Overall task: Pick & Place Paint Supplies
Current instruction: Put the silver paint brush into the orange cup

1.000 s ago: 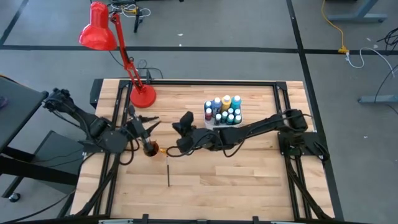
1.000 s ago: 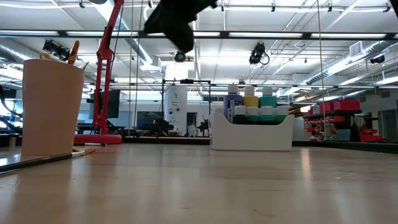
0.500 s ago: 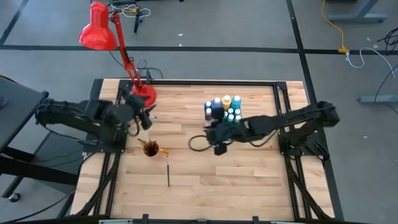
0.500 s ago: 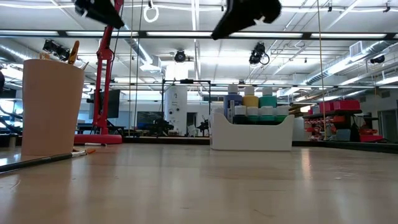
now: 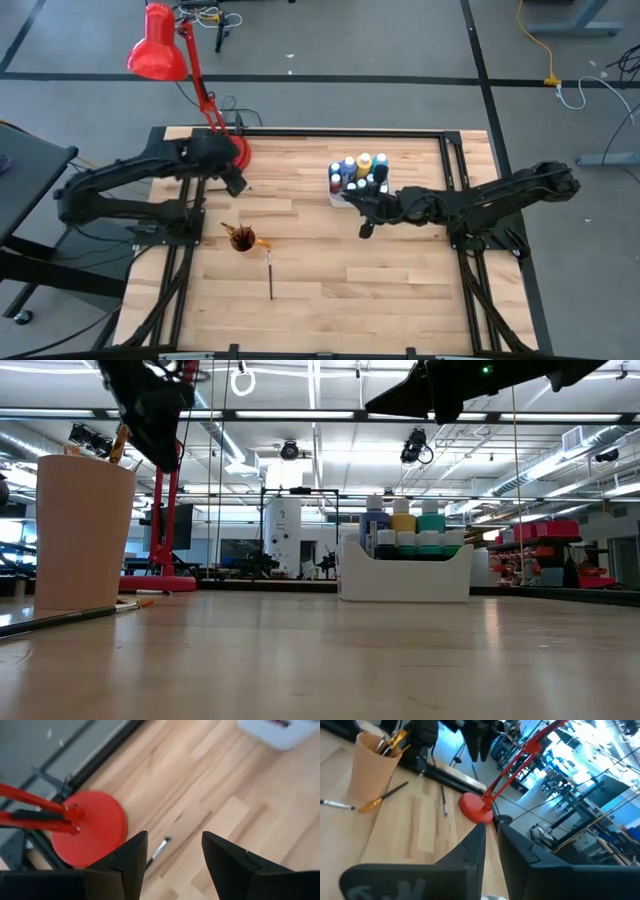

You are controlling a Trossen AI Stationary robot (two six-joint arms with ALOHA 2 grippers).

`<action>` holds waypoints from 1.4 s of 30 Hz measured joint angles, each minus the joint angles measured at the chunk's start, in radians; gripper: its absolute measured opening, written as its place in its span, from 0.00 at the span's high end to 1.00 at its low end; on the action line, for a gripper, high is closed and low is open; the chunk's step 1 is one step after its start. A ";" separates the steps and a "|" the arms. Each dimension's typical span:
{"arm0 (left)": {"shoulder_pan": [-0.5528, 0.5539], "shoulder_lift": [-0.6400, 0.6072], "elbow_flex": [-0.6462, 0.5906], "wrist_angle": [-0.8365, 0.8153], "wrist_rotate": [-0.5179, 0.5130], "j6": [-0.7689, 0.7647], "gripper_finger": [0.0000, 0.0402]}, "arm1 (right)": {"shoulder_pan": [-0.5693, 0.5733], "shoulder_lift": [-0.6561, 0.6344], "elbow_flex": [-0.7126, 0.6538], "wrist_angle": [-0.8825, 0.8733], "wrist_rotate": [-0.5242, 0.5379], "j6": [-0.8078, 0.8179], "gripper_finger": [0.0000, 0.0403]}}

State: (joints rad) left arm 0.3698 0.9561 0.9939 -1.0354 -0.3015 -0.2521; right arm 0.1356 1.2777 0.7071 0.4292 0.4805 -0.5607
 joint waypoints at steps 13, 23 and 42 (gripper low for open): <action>0.162 0.467 -0.001 0.009 0.209 0.198 0.50 | 0.000 -0.005 -0.009 -0.060 -0.002 -0.005 0.86; 0.155 0.669 -0.001 0.090 0.234 0.323 0.50 | 0.001 -0.004 -0.009 -0.140 -0.002 0.051 0.86; 0.183 0.676 -0.181 0.340 0.179 0.385 0.50 | 0.002 -0.004 -0.009 -0.171 -0.003 0.099 0.86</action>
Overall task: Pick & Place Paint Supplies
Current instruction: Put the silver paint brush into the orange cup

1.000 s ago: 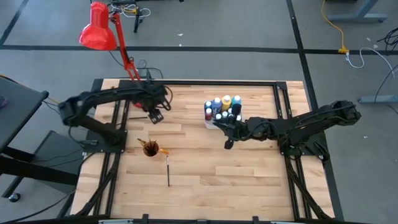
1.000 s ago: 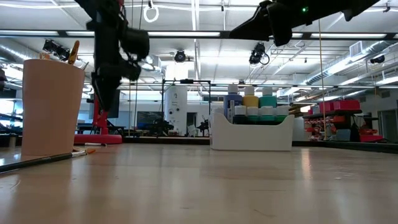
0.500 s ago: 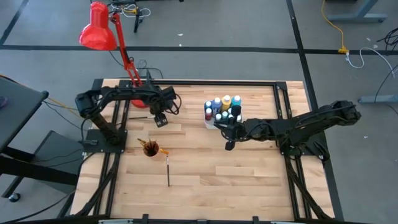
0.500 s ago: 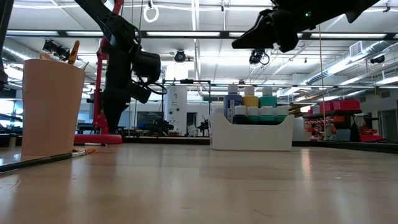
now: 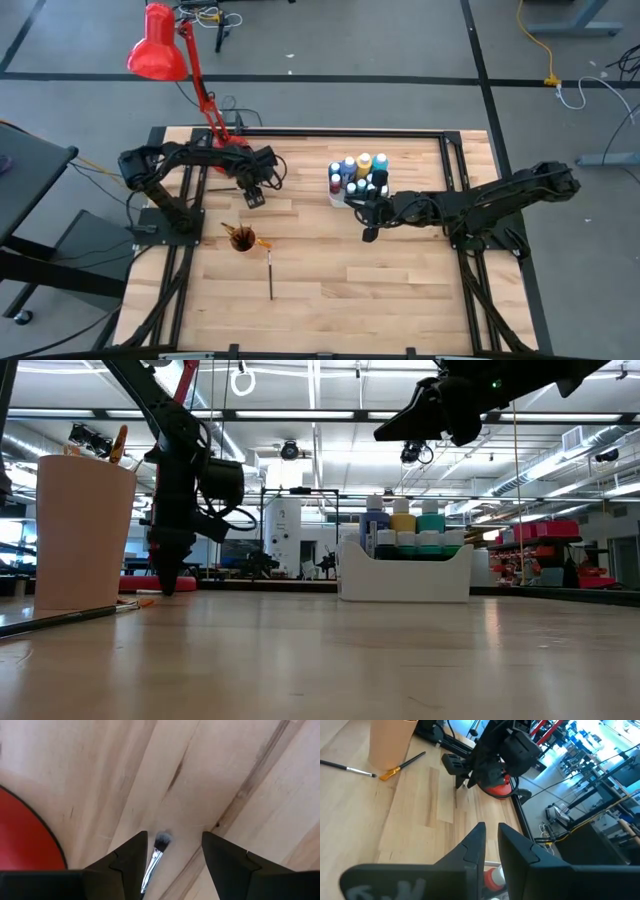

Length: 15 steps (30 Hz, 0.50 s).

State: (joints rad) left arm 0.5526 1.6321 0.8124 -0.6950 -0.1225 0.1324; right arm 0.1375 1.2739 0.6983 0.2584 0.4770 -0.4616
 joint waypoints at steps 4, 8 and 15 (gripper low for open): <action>0.022 0.000 -0.021 0.009 0.045 -0.002 0.51 | 0.000 0.000 0.000 0.000 0.000 -0.002 0.86; 0.041 -0.001 -0.038 0.010 0.059 0.004 0.58 | 0.000 0.000 0.000 -0.001 0.000 -0.003 0.86; 0.059 -0.002 -0.041 0.026 0.071 -0.017 0.91 | 0.000 0.000 0.000 -0.001 0.000 -0.003 0.86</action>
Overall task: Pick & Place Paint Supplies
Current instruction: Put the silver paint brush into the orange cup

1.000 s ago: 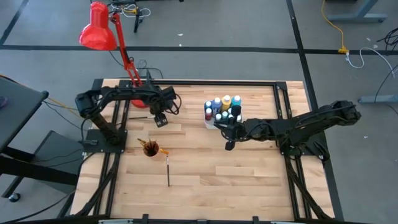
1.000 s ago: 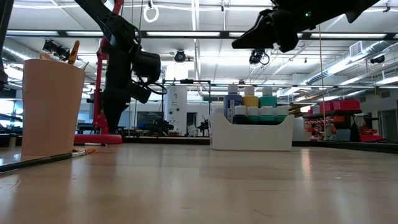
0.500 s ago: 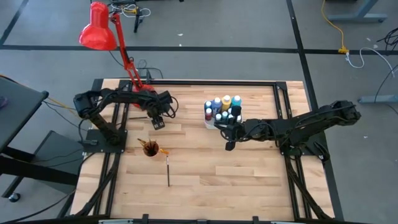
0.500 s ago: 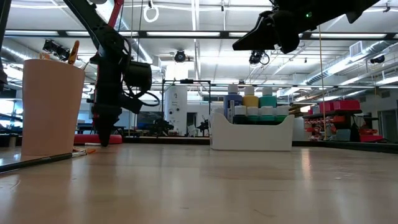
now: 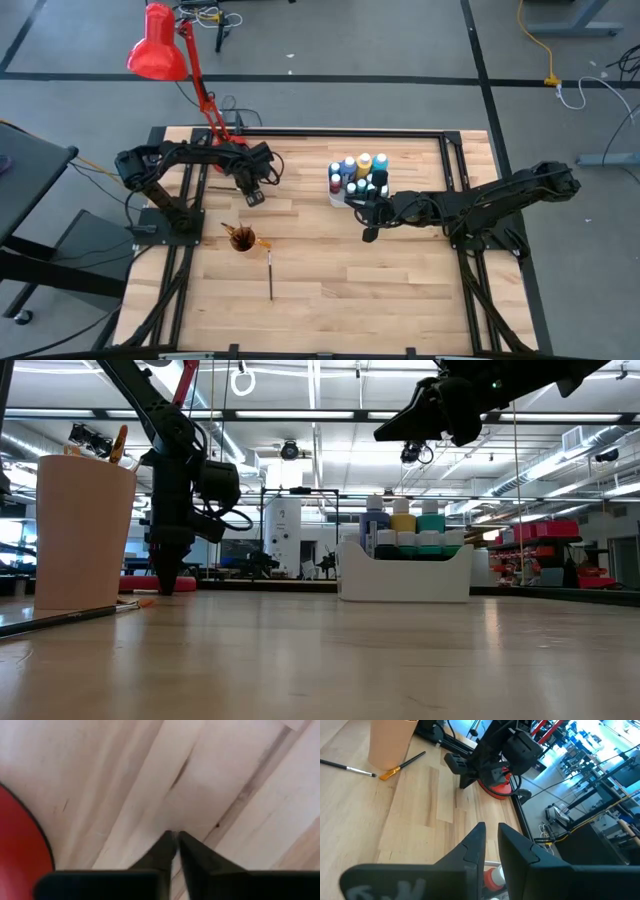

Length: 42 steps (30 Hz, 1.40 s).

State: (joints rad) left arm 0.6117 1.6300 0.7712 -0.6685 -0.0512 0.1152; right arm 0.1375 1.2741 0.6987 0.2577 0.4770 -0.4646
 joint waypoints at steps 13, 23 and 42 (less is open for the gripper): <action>-0.040 -0.114 -0.003 0.032 -0.078 -0.055 0.99 | 0.000 0.000 0.000 0.002 0.000 -0.008 0.86; -0.194 -0.489 -0.002 0.035 -0.075 -0.300 0.99 | 0.000 0.000 0.000 0.003 0.001 -0.015 0.86; -0.863 -1.135 -0.090 0.445 -0.359 -0.421 1.00 | 0.000 0.000 0.000 0.042 0.001 -0.014 0.86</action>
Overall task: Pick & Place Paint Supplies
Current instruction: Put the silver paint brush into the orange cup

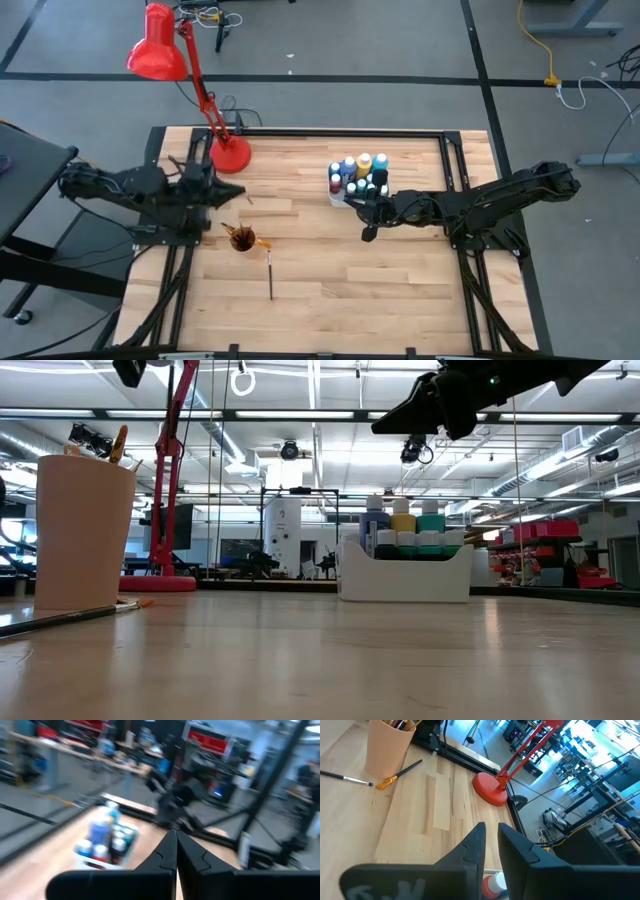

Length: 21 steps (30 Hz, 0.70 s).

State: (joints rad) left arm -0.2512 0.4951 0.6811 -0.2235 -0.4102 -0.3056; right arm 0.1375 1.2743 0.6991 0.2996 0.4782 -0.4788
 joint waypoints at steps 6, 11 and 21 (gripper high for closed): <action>-0.100 0.036 -0.001 -0.038 0.051 -0.089 1.00 | 0.000 0.000 0.000 0.001 -0.002 0.007 0.86; -0.148 0.071 -0.001 -0.001 0.114 -0.141 0.99 | 0.000 0.000 0.000 0.004 -0.001 0.001 0.86; -0.216 0.154 0.000 -0.039 0.090 -0.191 0.98 | 0.000 0.000 0.000 0.019 -0.002 0.008 0.86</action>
State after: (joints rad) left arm -0.4667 0.6491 0.6807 -0.2625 -0.3198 -0.4963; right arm 0.1371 1.2740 0.6991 0.3187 0.4767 -0.4711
